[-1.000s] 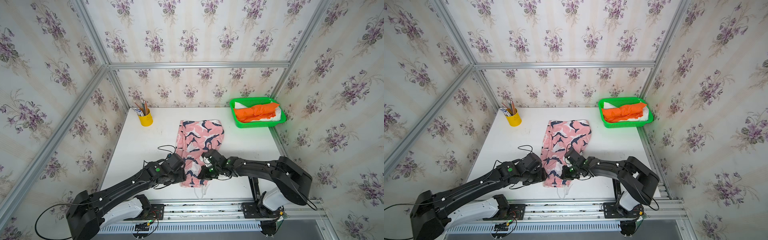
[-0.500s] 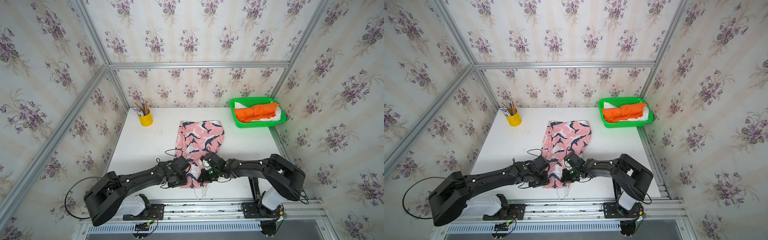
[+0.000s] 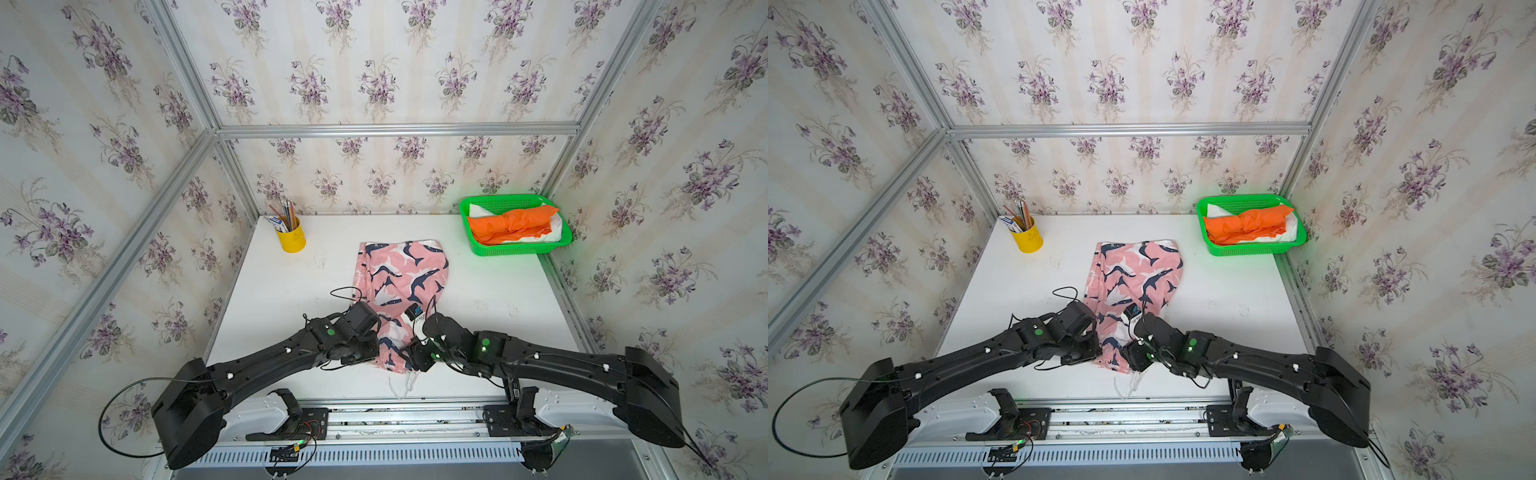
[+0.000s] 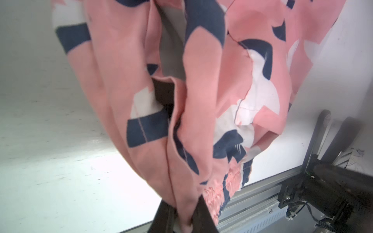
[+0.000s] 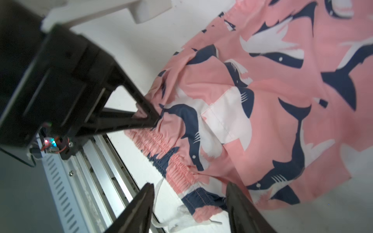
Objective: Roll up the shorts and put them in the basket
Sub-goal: Roll the shorts at the center of the board.
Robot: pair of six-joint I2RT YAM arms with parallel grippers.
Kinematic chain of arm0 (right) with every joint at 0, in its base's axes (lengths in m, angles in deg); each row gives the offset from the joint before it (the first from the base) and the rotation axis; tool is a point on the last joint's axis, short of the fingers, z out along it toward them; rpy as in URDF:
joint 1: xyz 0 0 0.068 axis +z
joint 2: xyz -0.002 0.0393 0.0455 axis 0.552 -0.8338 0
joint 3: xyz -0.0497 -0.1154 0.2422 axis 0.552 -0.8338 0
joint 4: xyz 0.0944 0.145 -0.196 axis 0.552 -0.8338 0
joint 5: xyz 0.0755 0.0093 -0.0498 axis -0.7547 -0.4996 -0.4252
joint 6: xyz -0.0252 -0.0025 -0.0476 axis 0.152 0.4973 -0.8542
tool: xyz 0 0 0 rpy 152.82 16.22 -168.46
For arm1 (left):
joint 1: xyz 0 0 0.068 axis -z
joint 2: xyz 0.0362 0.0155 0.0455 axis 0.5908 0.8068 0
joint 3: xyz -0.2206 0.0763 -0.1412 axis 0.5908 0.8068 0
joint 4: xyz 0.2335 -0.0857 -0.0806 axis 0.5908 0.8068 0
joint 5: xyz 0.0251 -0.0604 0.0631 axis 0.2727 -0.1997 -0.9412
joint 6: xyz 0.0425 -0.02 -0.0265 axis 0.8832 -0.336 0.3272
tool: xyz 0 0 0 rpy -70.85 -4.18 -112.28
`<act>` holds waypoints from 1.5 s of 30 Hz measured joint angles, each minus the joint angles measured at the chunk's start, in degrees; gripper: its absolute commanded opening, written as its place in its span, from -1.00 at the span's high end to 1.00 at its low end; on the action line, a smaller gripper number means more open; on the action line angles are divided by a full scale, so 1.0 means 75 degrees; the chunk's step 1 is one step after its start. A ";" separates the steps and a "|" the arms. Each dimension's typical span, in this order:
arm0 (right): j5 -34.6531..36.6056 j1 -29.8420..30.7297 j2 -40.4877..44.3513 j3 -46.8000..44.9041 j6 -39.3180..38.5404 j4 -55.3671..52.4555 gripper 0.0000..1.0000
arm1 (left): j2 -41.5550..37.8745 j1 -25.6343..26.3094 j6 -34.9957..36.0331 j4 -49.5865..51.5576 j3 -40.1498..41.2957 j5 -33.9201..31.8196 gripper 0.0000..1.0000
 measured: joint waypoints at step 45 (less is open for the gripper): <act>0.1276 0.1221 -0.2302 0.0731 -0.3640 0.1128 1.00 | -0.1897 -0.0656 0.0152 0.2107 -0.0551 -0.1218 0.26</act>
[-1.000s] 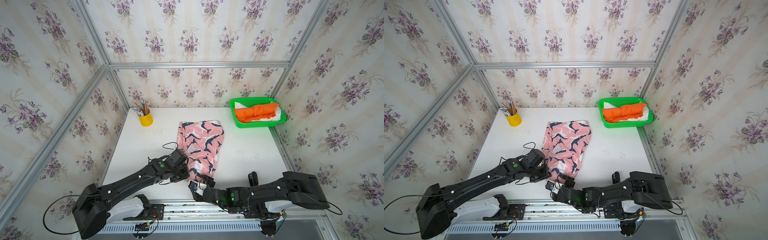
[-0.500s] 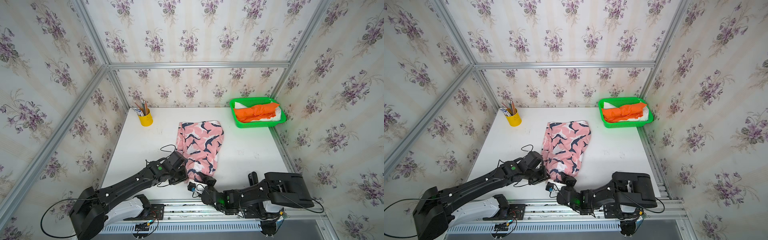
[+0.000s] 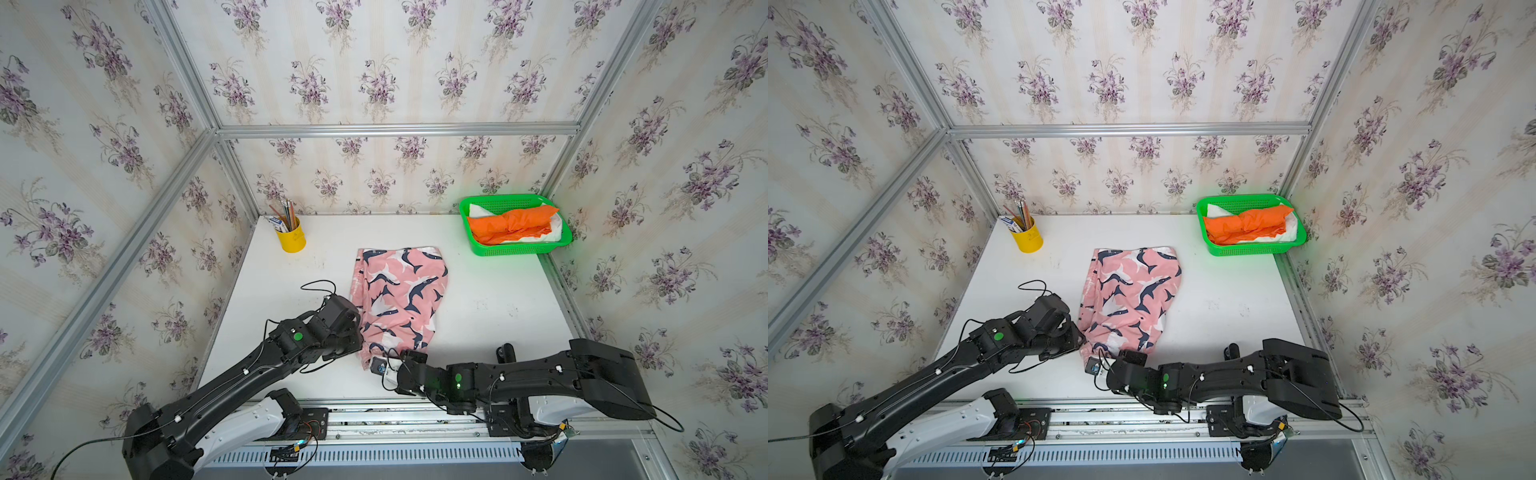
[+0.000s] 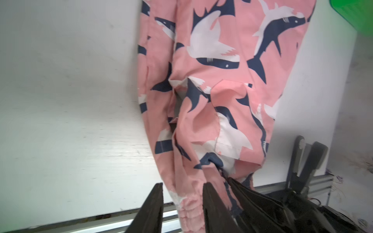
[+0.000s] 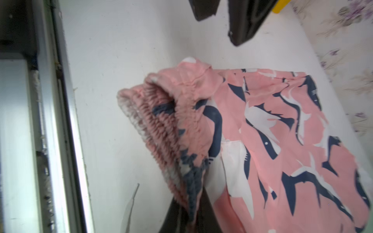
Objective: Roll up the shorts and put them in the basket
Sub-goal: Roll the shorts at the center of the board.
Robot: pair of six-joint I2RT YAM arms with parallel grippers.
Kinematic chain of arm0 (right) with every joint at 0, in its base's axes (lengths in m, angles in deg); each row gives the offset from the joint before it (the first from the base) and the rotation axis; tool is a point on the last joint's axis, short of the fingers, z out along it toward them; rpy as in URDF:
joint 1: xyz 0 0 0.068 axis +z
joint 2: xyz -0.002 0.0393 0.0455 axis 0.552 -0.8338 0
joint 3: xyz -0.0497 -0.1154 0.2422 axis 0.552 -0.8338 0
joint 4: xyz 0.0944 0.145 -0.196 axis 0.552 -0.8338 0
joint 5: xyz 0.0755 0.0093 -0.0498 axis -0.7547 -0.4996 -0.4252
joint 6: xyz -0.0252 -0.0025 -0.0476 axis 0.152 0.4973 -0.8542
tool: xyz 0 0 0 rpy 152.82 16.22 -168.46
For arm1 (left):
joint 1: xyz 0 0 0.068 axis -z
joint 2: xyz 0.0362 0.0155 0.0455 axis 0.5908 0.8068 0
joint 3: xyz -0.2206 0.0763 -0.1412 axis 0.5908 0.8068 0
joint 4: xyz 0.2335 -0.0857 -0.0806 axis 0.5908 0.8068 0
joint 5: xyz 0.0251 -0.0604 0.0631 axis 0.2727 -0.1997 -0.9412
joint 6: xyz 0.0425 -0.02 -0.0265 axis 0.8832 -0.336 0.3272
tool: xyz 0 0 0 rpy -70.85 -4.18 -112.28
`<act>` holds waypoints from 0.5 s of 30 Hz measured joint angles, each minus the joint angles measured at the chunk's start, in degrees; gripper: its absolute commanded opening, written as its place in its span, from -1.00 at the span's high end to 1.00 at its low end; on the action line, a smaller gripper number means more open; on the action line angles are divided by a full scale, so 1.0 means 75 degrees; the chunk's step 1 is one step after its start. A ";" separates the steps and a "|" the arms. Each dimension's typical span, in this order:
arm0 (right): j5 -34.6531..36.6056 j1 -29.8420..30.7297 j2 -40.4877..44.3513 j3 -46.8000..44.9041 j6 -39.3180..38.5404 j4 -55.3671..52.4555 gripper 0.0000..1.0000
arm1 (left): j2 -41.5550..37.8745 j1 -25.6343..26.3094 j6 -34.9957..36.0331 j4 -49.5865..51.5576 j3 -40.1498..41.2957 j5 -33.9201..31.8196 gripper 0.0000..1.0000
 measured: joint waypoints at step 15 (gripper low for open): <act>-0.6656 -0.3509 -0.3407 0.3290 0.1215 -0.2457 1.00 | 0.0414 -0.0542 0.1871 -0.0516 0.0417 0.0204 -0.32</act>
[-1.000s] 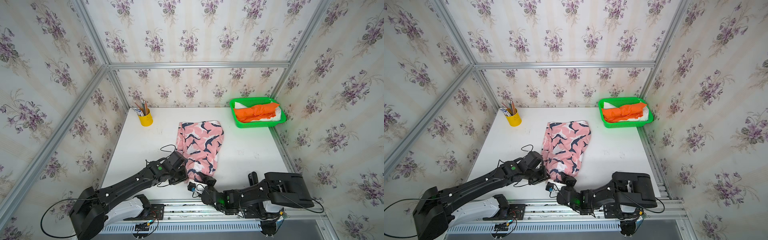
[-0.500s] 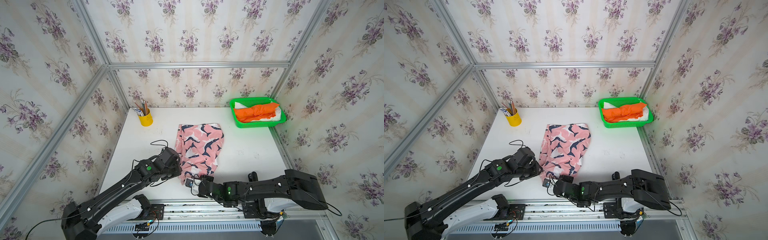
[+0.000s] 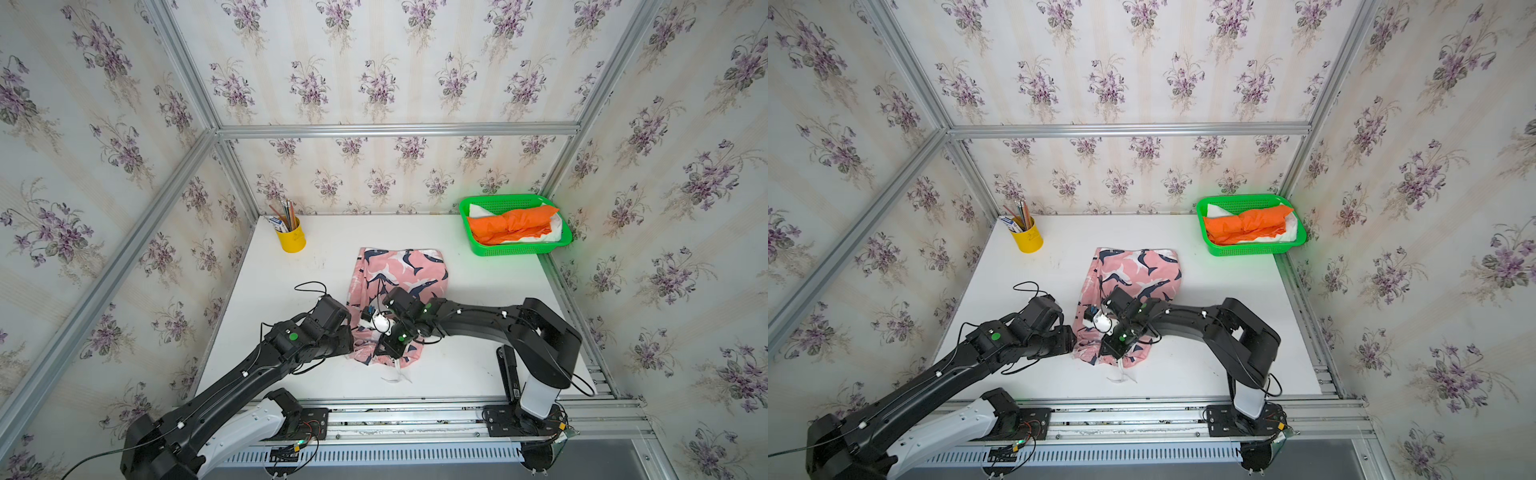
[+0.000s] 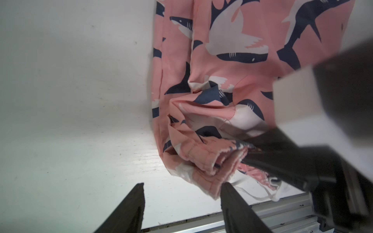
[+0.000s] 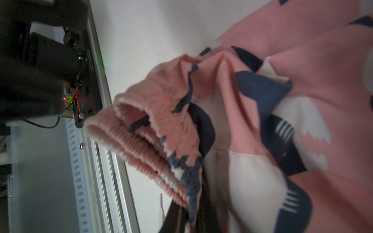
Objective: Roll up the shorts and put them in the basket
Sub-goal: Roll the shorts at the center of the board.
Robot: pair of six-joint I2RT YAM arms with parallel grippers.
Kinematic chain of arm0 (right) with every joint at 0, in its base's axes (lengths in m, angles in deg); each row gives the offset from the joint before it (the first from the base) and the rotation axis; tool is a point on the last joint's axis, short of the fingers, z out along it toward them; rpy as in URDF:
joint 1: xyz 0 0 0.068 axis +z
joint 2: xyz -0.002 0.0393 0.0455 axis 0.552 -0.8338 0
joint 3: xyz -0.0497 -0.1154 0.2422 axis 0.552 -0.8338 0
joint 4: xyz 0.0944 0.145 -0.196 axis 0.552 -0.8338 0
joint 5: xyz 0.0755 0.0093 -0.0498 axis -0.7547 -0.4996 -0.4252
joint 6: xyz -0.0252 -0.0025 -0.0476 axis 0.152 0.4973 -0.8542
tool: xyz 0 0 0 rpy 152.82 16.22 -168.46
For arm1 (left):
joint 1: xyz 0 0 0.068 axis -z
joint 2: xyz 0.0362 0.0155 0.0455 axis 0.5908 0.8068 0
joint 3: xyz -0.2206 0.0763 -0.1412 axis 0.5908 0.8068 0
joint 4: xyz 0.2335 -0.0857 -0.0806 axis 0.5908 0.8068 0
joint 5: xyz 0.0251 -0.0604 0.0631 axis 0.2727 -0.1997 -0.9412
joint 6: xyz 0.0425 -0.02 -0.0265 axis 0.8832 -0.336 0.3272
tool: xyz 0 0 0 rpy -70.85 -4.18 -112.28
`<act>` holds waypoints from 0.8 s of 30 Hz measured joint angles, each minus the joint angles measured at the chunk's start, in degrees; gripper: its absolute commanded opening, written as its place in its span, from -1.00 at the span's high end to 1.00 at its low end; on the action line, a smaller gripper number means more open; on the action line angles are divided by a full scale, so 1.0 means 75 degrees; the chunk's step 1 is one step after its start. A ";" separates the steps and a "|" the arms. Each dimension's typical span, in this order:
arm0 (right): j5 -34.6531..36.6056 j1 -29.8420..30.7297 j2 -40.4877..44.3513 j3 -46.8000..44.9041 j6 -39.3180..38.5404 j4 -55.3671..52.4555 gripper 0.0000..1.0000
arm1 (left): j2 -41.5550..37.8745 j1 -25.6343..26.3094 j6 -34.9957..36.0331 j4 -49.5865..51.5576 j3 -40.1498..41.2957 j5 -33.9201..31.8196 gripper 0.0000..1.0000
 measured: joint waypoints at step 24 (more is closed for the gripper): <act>-0.0239 -0.0877 0.0379 0.0178 0.1046 -0.0938 0.09 | 0.4170 -0.0163 0.1629 -0.1174 -0.1244 0.0364 0.59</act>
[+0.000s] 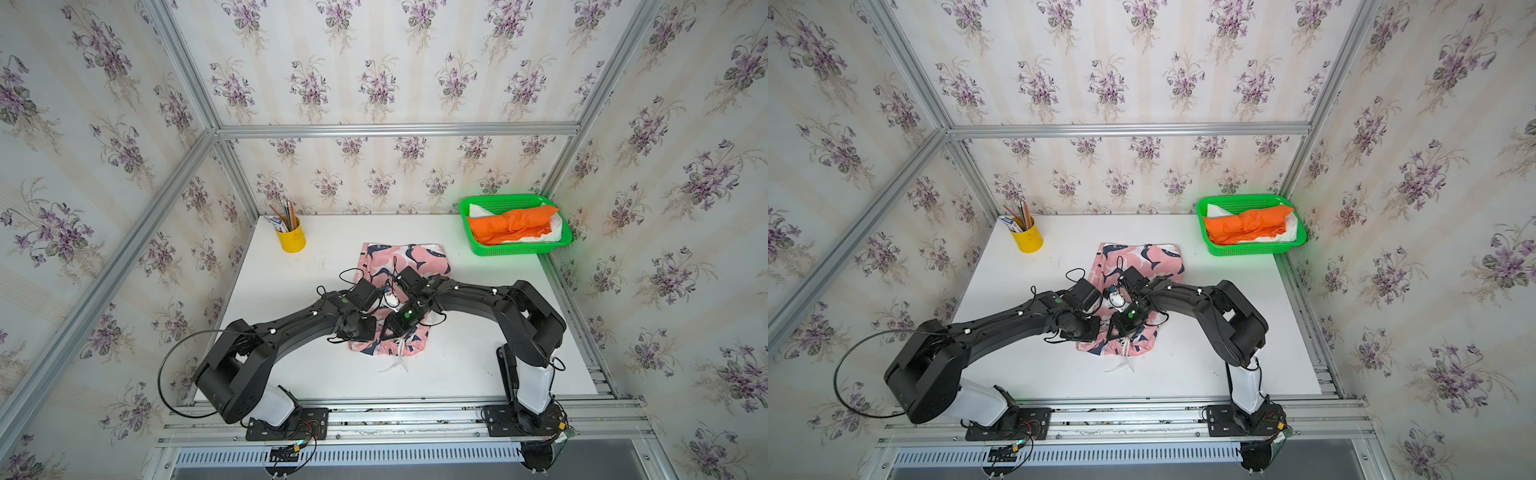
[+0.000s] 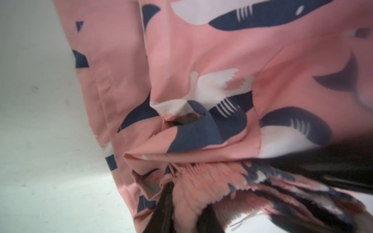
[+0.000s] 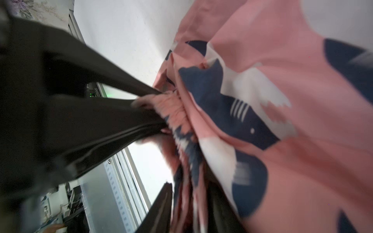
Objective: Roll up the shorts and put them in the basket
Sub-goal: Roll the shorts at the center of the board.
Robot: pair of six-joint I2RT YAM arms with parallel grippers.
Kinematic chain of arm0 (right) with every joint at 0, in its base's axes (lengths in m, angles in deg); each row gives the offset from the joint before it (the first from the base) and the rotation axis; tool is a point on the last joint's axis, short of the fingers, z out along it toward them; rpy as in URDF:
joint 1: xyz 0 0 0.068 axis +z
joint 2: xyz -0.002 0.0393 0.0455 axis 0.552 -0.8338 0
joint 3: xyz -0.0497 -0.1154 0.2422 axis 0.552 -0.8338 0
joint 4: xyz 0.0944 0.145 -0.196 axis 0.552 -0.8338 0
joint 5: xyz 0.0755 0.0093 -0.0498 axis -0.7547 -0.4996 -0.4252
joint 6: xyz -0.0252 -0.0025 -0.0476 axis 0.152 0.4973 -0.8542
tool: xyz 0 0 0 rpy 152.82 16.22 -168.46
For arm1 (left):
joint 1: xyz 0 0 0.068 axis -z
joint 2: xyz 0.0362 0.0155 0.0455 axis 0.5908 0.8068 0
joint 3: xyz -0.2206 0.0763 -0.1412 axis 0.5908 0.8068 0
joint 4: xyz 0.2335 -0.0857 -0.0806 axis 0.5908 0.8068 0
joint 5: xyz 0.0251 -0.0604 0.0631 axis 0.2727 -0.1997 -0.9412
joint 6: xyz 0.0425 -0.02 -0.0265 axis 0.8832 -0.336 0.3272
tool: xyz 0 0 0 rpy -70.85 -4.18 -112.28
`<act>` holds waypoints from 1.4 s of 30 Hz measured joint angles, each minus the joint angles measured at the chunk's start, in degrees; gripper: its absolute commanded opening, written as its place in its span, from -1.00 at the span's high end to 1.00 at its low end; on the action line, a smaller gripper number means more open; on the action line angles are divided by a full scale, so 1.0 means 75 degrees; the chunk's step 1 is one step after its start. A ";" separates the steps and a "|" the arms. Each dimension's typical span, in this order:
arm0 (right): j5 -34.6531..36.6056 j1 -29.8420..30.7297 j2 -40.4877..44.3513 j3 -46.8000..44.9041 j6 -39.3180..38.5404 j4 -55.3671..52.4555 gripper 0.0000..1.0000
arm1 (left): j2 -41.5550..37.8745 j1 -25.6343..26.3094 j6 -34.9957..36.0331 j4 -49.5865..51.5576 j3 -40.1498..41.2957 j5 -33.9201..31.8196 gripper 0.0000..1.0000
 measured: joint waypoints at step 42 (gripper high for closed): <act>0.0388 -0.0653 0.0656 -0.1402 0.0769 0.1032 0.07 | 0.1670 -0.0434 0.1399 0.0306 -0.1212 -0.0498 0.41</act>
